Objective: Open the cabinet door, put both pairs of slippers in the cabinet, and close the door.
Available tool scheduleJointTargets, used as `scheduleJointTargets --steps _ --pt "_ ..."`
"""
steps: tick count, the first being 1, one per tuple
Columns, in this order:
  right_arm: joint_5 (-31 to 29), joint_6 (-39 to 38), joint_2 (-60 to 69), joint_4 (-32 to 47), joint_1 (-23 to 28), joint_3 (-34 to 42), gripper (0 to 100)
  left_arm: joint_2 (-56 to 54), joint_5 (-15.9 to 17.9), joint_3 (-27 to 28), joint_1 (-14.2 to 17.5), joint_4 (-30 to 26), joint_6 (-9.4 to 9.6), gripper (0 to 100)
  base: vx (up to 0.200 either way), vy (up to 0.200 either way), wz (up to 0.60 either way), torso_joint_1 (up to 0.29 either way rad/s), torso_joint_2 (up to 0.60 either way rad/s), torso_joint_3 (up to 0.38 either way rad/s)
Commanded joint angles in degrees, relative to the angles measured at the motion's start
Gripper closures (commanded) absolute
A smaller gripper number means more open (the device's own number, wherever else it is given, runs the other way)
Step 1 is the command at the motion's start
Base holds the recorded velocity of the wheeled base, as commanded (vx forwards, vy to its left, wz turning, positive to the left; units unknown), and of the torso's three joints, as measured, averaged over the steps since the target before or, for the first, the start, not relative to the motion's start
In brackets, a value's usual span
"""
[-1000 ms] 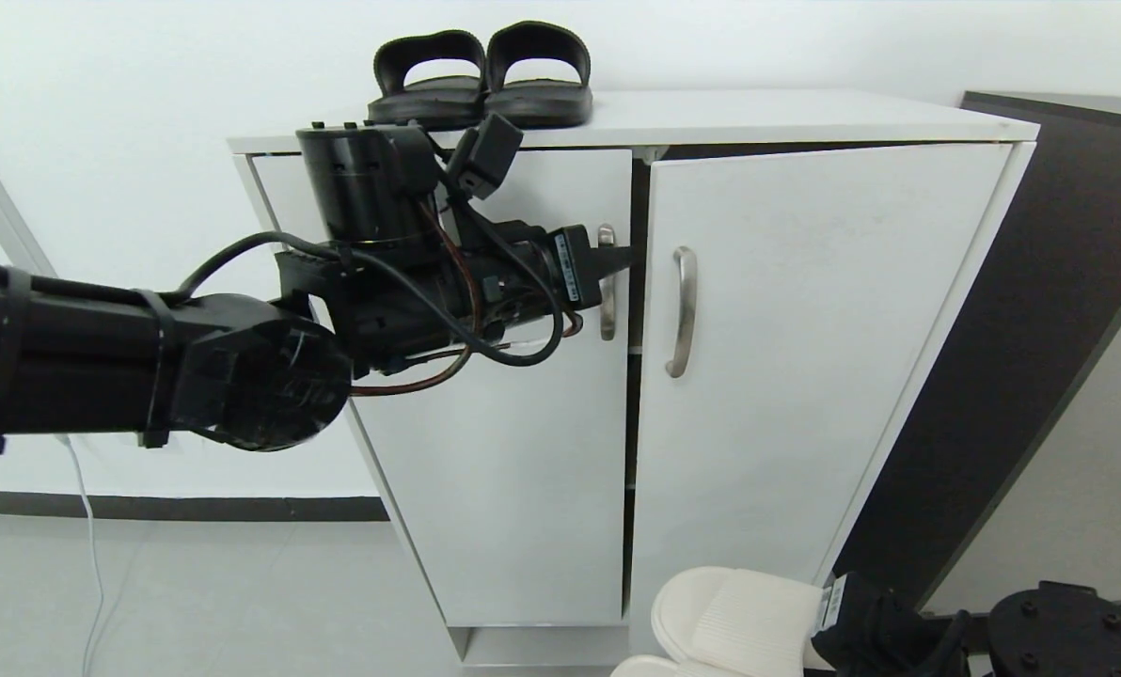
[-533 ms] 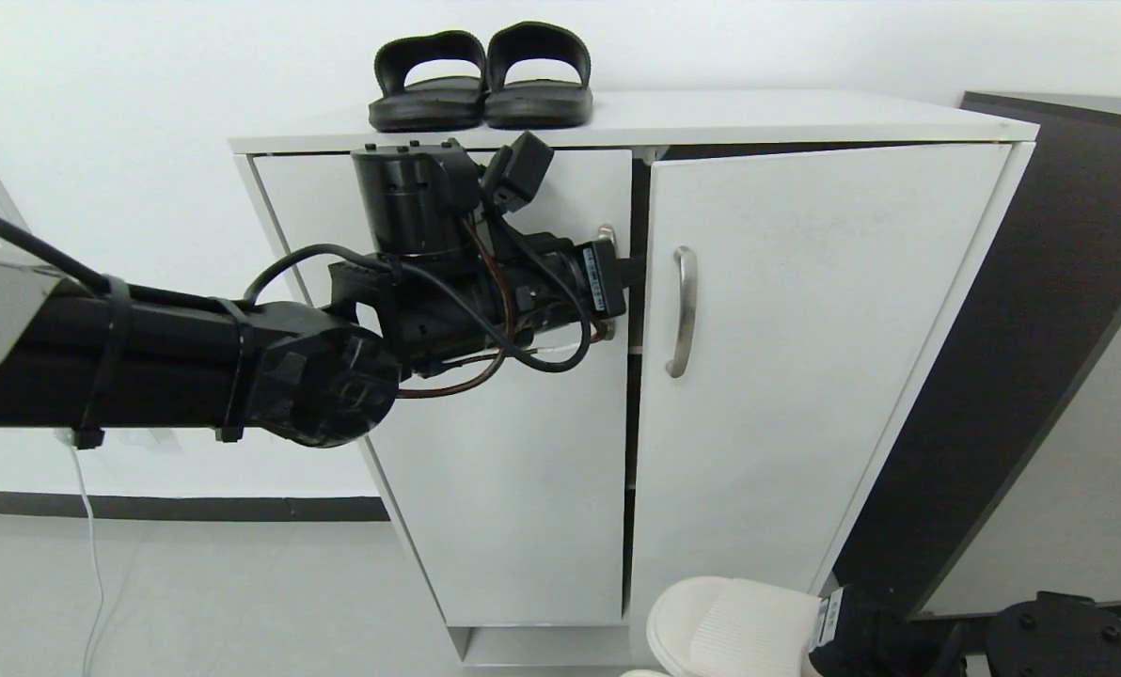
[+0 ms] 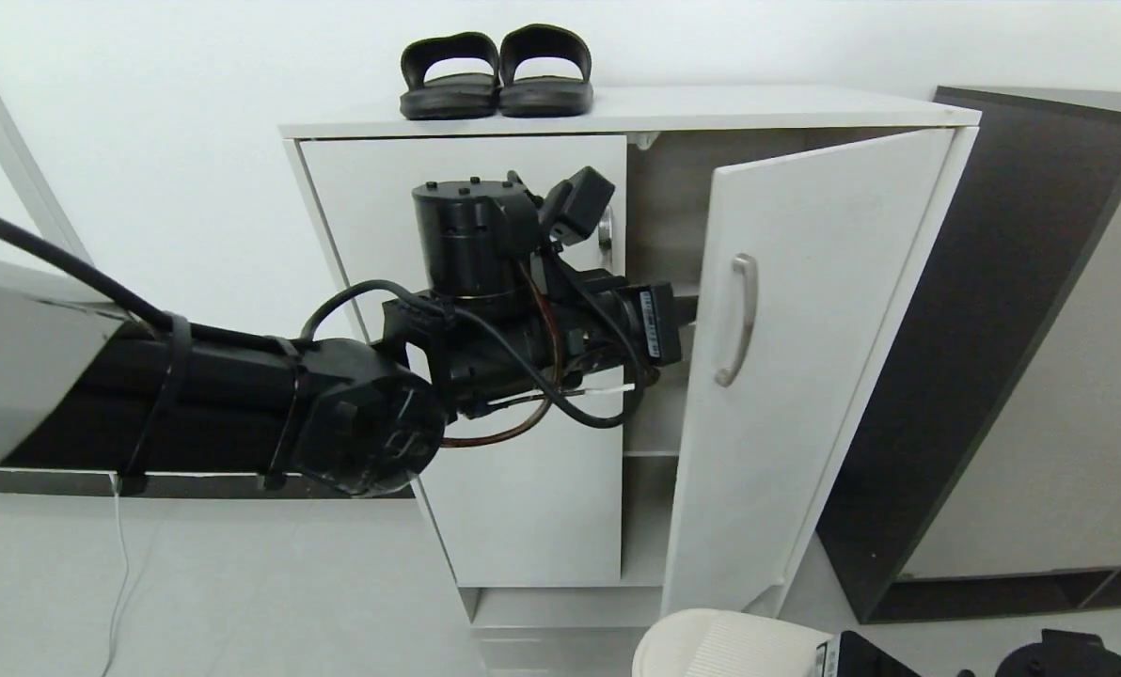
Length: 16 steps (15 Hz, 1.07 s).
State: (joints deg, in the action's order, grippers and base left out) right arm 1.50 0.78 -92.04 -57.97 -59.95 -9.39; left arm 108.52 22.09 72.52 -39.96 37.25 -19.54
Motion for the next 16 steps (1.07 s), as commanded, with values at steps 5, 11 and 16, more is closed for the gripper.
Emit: scheduleJointTargets --steps 5,11,16 --pt "-0.09 0.1 0.54 -2.15 -1.66 1.48 100 -1.21 0.67 -0.54 -5.57 4.58 -0.23 100 -0.12 0.0 0.0 -0.001 0.0 0.001" --pt "-0.97 -0.08 -0.77 -2.06 1.07 -0.72 100 -8.15 0.23 -8.54 2.43 6.16 -0.15 100 0.0 0.0 0.0 0.0 0.0 0.0" --pt "-22.51 -9.48 -13.61 -1.8 10.82 -17.77 100 -24.15 0.15 -18.03 8.32 -0.16 2.14 100 0.0 0.0 0.0 0.0 0.0 0.0"
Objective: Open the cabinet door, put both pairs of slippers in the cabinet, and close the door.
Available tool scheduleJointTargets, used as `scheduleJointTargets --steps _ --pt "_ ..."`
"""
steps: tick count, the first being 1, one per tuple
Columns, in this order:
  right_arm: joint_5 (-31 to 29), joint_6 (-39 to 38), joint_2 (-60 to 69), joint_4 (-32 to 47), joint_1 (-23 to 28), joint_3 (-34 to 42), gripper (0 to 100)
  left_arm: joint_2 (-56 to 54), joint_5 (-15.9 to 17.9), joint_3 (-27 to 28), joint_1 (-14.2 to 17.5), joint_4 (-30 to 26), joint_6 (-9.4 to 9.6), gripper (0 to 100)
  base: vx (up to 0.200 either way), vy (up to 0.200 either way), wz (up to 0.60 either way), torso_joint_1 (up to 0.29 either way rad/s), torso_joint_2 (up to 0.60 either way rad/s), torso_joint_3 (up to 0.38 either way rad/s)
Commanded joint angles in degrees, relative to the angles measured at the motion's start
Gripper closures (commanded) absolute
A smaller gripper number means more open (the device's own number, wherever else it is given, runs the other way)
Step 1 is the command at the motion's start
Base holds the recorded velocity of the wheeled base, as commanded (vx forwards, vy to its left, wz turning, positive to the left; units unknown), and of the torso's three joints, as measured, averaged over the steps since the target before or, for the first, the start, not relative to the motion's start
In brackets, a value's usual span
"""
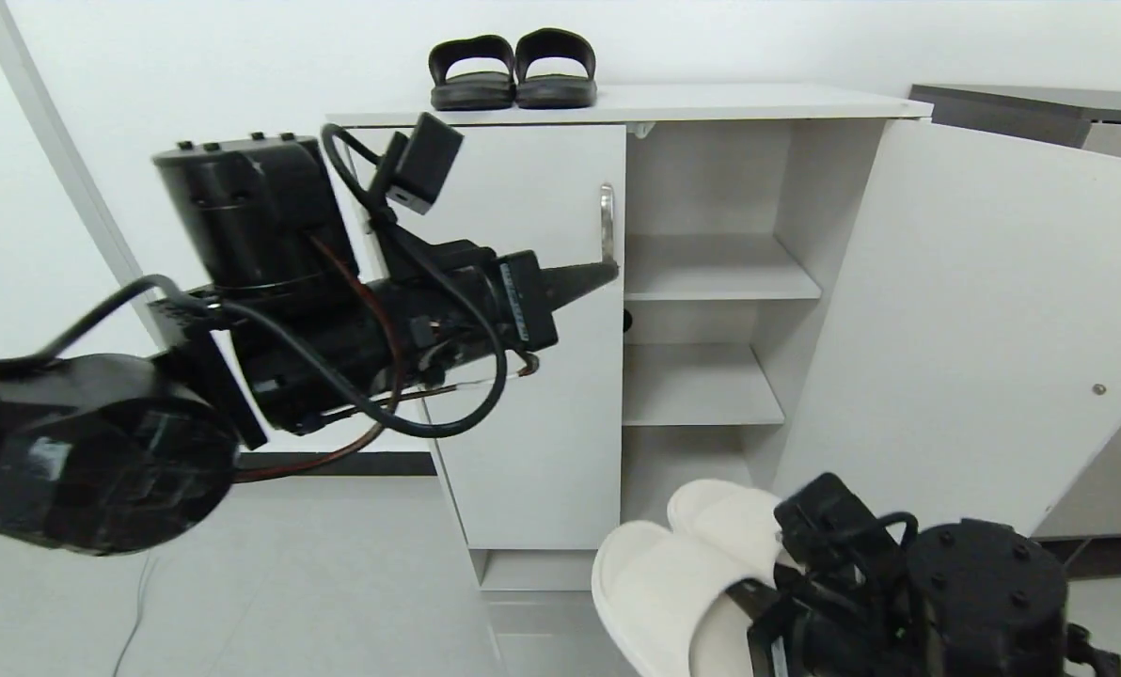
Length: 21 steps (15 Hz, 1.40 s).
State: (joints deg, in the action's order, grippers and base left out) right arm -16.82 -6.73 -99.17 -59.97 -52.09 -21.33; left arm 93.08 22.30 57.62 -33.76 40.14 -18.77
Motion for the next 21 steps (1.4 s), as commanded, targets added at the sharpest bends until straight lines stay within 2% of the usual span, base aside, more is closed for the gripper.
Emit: scheduleJointTargets --steps 1,2,3,4,5,6,7,8,9,11,13,14,17,18,20,21 --pt "-7.96 -2.06 -8.41 0.2 4.1 -8.29 100 -12.83 -0.15 -4.01 2.64 -7.27 4.1 100 0.0 0.0 0.0 0.0 0.0 0.0" --pt "-11.57 -2.24 -10.25 0.29 5.16 -11.36 100 -17.4 -2.43 -4.45 3.08 -13.34 6.82 100 0.0 0.0 0.0 0.0 0.0 0.0" --pt "-14.82 -2.24 -11.48 0.46 5.95 -12.68 100 -20.57 -5.77 -4.54 3.17 -17.73 8.4 100 0.0 0.0 0.0 0.0 0.0 0.0" --pt "-18.6 -2.15 -12.54 0.46 6.48 -14.09 100 -25.66 -13.86 -5.59 3.17 -23.09 10.51 100 0.0 0.0 0.0 0.0 0.0 0.0" --pt "-19.48 -2.15 -12.71 0.46 6.65 -14.97 100 -30.23 -22.21 -7.79 3.17 -25.99 12.09 100 0.0 0.0 0.0 0.0 0.0 0.0" --pt "-19.65 -2.15 -12.63 0.46 6.91 -15.23 100 -34.89 -29.33 -11.39 4.93 -26.96 13.5 100 0.0 0.0 0.0 0.0 0.0 0.0" --pt "-20.18 -2.15 -12.45 0.46 7.0 -15.4 100 -39.9 -31.35 -15.88 11.52 -27.14 15.17 100 0.0 0.0 0.0 0.0 0.0 0.0" --pt "-20.62 -2.15 -12.36 0.46 7.27 -15.4 100 -43.24 -31.7 -19.13 16.09 -27.05 16.31 100 0.0 0.0 0.0 0.0 0.0 0.0" --pt "-21.41 -2.15 -12.27 0.38 7.44 -15.4 100 -50.01 -31.88 -25.72 21.98 -26.96 16.84 100 0.0 0.0 0.0 0.0 0.0 0.0" --pt "-21.67 -2.15 -12.1 0.29 7.44 -15.14 100 -62.31 -31.96 -36.0 29.89 -27.14 16.93 100 0.0 0.0 0.0 0.0 0.0 0.0" --pt "-21.85 -2.15 -11.84 0.29 7.27 -14.97 100 -71.1 -32.14 -42.95 35.16 -27.4 17.02 100 0.0 0.0 0.0 0.0 0.0 0.0" --pt "-21.85 -2.15 -11.75 0.2 7.27 -14.97 100 -74.79 -32.14 -46.2 36.83 -27.49 17.1 100 0.0 0.0 0.0 0.0 0.0 0.0" --pt "-21.76 -2.15 -11.75 0.2 7.27 -14.88 100 -80.42 -30.91 -54.2 36.92 -27.58 17.19 100 0.0 0.0 0.0 0.0 0.0 0.0" --pt "-21.76 -2.15 -11.75 0.2 7.09 -14.88 100 -82.18 -28.71 -57.62 36.92 -28.19 17.19 100 0.0 0.0 0.0 0.0 0.0 0.0" --pt "-21.76 -2.15 -11.66 0.2 6.91 -14.88 100 -88.33 -26.52 -57.62 36.83 -35.57 17.37 100 0.0 0.0 0.0 0.0 0.0 0.0" --pt "-21.67 -2.24 -11.75 0.2 6.83 -15.05 100 -91.84 -23.53 -57.62 34.55 -40.5 18.51 100 0.0 0.0 0.0 0.0 0.0 0.0"
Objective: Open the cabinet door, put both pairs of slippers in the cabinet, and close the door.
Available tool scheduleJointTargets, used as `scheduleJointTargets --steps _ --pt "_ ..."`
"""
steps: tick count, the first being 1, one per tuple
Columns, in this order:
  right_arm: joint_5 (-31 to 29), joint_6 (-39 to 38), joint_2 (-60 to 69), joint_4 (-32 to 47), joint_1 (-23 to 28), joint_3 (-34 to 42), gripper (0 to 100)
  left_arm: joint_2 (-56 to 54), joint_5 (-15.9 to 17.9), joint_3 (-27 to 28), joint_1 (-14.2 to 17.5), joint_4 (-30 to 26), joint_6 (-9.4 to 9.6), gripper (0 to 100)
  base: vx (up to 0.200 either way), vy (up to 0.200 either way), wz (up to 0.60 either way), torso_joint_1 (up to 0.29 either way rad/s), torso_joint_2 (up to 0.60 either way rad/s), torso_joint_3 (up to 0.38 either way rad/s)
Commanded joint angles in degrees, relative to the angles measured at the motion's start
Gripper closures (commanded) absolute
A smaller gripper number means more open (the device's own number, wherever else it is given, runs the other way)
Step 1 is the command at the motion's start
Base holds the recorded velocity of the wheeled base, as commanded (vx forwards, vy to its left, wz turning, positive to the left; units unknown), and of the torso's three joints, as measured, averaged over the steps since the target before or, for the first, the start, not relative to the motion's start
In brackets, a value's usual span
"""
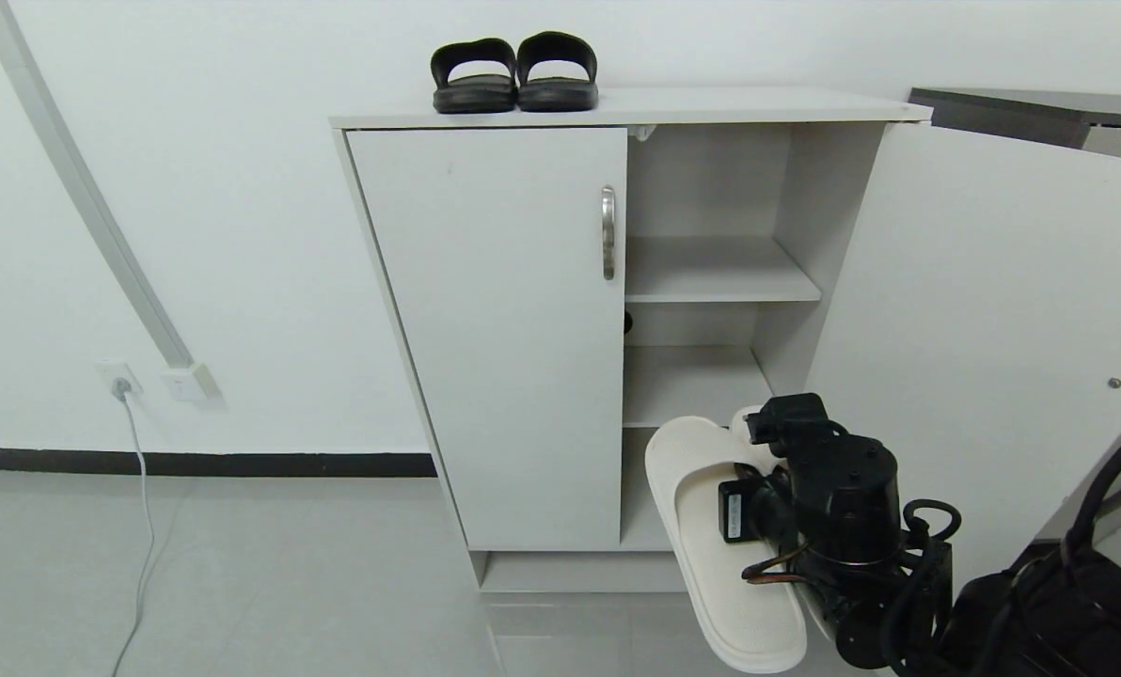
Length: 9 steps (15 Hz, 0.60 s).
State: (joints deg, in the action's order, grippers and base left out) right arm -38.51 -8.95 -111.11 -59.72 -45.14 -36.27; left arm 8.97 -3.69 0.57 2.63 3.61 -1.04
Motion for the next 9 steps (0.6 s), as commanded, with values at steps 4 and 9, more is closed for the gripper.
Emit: scheduleJointTargets --steps 4,9 --pt "0.19 -0.02 -0.16 -0.04 -0.39 -0.03 100 -8.88 6.15 -0.57 -2.63 -3.7 3.76 100 0.0 0.0 0.0 0.0 0.0 0.0" --pt "0.19 0.07 -0.08 -0.57 -2.49 -1.0 100 -8.88 5.72 -0.57 -2.63 -3.7 2.44 100 0.0 0.0 0.0 0.0 0.0 0.0"
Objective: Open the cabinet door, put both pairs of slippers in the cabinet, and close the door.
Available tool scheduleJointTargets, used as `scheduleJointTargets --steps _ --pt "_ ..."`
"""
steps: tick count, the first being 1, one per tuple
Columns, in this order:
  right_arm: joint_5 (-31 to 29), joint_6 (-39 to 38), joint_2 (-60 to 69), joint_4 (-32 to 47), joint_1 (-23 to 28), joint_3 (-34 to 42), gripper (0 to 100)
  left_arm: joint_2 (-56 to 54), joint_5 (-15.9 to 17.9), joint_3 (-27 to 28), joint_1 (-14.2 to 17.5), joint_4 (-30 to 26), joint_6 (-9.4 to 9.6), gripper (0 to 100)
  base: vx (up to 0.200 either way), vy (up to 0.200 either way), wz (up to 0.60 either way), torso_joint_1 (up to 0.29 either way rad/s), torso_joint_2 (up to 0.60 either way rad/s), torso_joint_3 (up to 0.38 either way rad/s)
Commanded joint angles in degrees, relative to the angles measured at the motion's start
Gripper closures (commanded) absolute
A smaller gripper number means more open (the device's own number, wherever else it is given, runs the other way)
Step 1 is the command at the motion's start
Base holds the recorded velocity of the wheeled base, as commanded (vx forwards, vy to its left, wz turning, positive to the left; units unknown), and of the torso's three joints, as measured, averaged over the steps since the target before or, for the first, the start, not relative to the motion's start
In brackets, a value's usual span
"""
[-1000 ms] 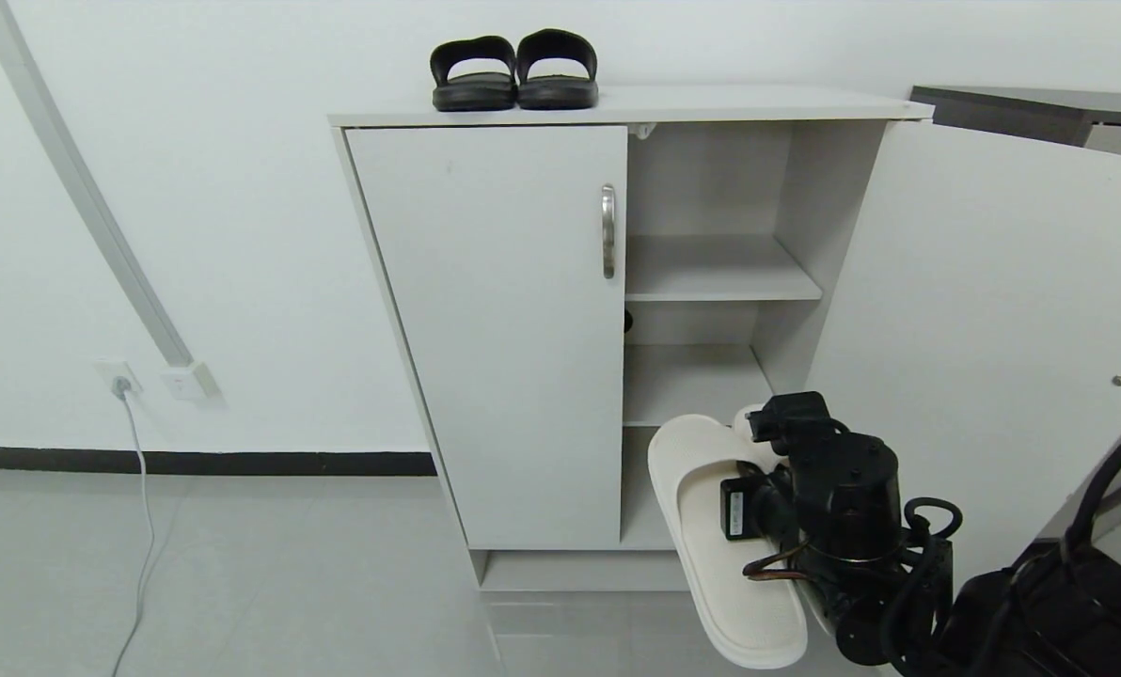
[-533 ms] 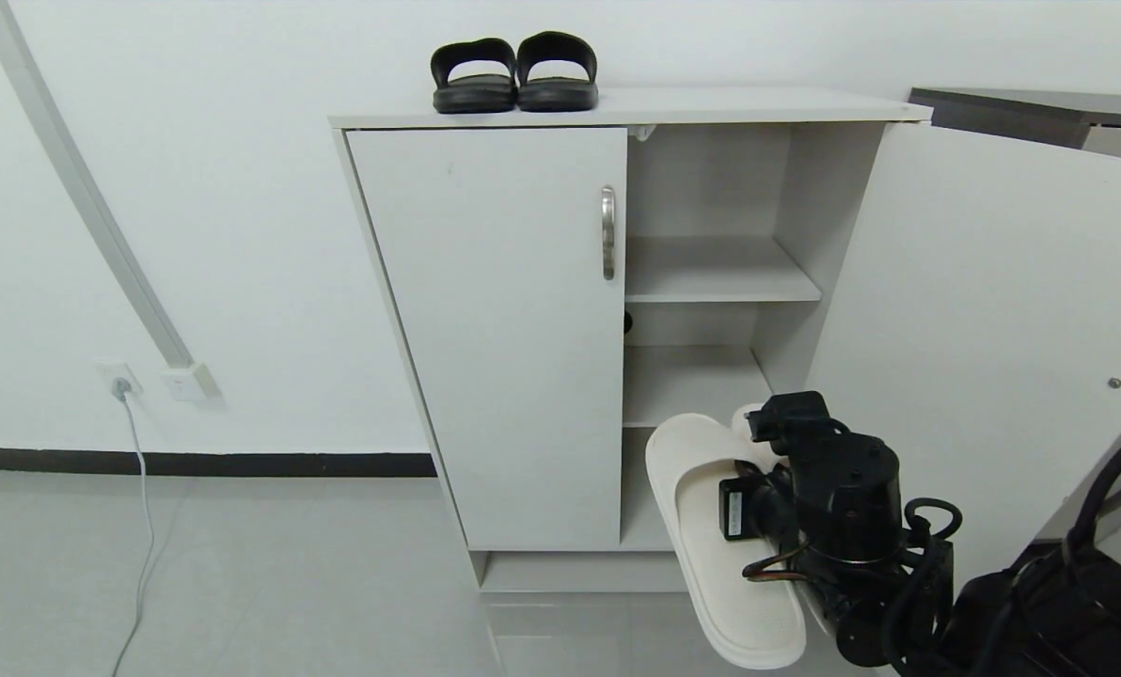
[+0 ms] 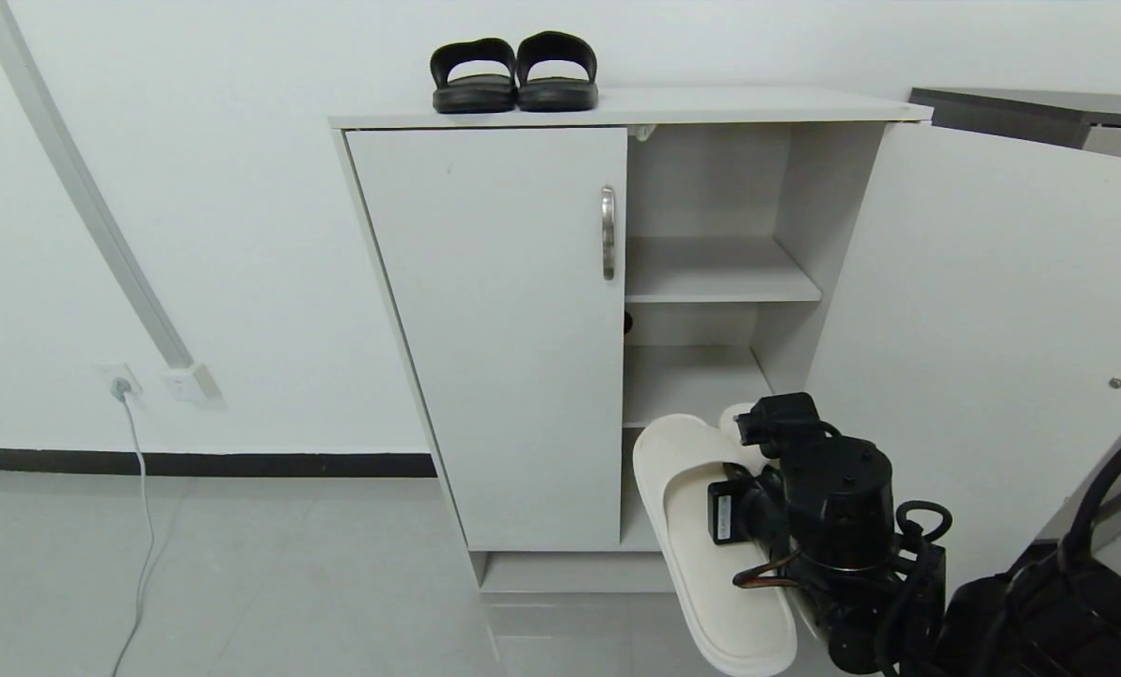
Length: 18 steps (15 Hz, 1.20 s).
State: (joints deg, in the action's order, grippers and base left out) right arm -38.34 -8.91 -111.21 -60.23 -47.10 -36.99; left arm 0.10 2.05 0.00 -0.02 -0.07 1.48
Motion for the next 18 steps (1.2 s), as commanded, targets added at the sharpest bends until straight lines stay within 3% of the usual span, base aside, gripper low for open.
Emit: scheduleJointTargets --steps 1,10,14,18 --pt "0.19 0.12 -0.23 -0.06 -1.15 -0.63 100 -0.1 -0.03 0.0 0.02 -0.01 -0.07 100 0.0 0.0 0.0 0.0 0.0 0.0" --pt "-2.79 -2.87 -5.94 0.12 -1.5 -5.29 100 -0.01 -0.03 0.0 0.02 -0.01 -0.24 100 0.0 0.0 0.0 0.0 0.0 0.0" --pt "-4.11 -2.87 -7.0 0.03 -1.5 -5.73 100 -0.01 -0.03 0.0 0.02 -0.01 -0.24 100 0.0 -0.2 0.0 0.004 0.0 0.001" --pt "-4.02 -2.95 -9.72 -0.32 -1.59 -6.17 100 -0.01 -0.03 0.0 0.02 -0.01 -0.24 100 0.0 0.0 0.0 0.0 0.0 0.0"
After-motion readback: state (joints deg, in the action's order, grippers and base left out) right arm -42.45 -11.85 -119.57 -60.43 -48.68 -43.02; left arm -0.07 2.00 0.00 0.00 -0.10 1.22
